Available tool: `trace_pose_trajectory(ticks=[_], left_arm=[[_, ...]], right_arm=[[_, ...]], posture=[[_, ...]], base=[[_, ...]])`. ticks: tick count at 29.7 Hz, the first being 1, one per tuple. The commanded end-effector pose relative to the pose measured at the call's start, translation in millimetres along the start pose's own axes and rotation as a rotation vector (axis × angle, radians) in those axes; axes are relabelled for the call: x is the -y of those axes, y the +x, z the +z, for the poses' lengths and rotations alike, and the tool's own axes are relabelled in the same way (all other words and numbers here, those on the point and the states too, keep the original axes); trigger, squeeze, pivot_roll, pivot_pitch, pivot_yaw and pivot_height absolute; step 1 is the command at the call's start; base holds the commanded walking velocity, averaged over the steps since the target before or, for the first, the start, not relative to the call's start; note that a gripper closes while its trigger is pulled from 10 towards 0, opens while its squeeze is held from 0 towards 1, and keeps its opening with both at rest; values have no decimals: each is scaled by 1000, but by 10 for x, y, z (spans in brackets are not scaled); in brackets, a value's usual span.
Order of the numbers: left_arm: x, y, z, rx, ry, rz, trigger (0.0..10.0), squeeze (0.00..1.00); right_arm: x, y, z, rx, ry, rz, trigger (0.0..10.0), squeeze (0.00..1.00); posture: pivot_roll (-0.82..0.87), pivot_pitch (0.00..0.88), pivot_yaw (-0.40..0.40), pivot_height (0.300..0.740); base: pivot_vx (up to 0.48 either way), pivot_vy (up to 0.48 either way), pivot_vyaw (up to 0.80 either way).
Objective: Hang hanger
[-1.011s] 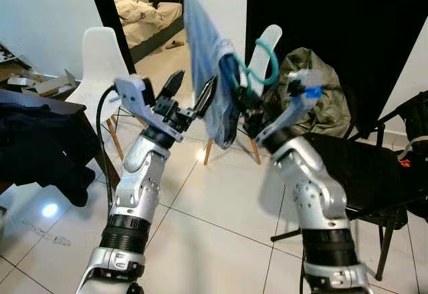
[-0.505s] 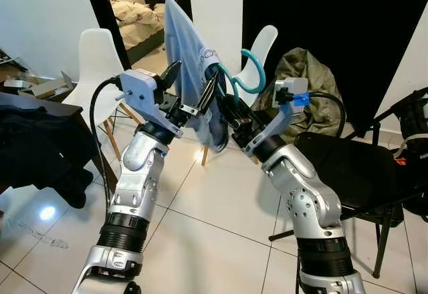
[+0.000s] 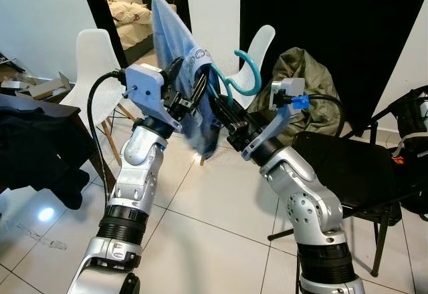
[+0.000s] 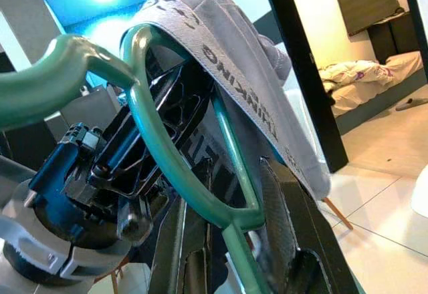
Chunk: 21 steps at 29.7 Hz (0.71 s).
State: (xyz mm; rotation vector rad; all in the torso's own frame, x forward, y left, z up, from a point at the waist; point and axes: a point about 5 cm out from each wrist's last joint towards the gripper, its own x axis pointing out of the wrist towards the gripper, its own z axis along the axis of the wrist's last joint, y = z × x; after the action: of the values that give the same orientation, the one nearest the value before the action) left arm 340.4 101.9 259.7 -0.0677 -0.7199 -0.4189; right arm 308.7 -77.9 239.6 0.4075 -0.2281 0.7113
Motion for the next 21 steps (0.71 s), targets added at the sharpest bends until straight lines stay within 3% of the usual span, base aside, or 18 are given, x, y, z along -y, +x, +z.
trace_pose_trajectory(ticks=[1, 4, 8, 15, 21], left_arm=[[-104, 14, 37, 9, 26, 32, 0, 0], [-91, 15, 51, 14, 29, 26, 0, 0], [-52, -39, 70, 15, 39, 1, 0, 0], [3, -147, 57, -3, 49, -43, 0, 0], [-59, -361, -22, -69, 68, -39, 0, 0]], right_arm=[[-70, 12, 30, 19, 9, 28, 0, 0], [7, 8, 21, 16, 6, -22, 0, 0], [276, -29, -17, -16, -28, -195, 0, 0], [421, -60, 14, 7, -4, -286, 0, 0], [517, -96, 78, 56, 46, -336, 0, 0]], posture=[[-44, 34, 84, 740], [-39, 35, 82, 740], [-27, 37, 71, 740], [-24, 37, 69, 740], [-24, 41, 71, 740]], base=[[0, 0, 0], [0, 0, 0], [0, 0, 0], [0, 0, 0], [0, 0, 0]])
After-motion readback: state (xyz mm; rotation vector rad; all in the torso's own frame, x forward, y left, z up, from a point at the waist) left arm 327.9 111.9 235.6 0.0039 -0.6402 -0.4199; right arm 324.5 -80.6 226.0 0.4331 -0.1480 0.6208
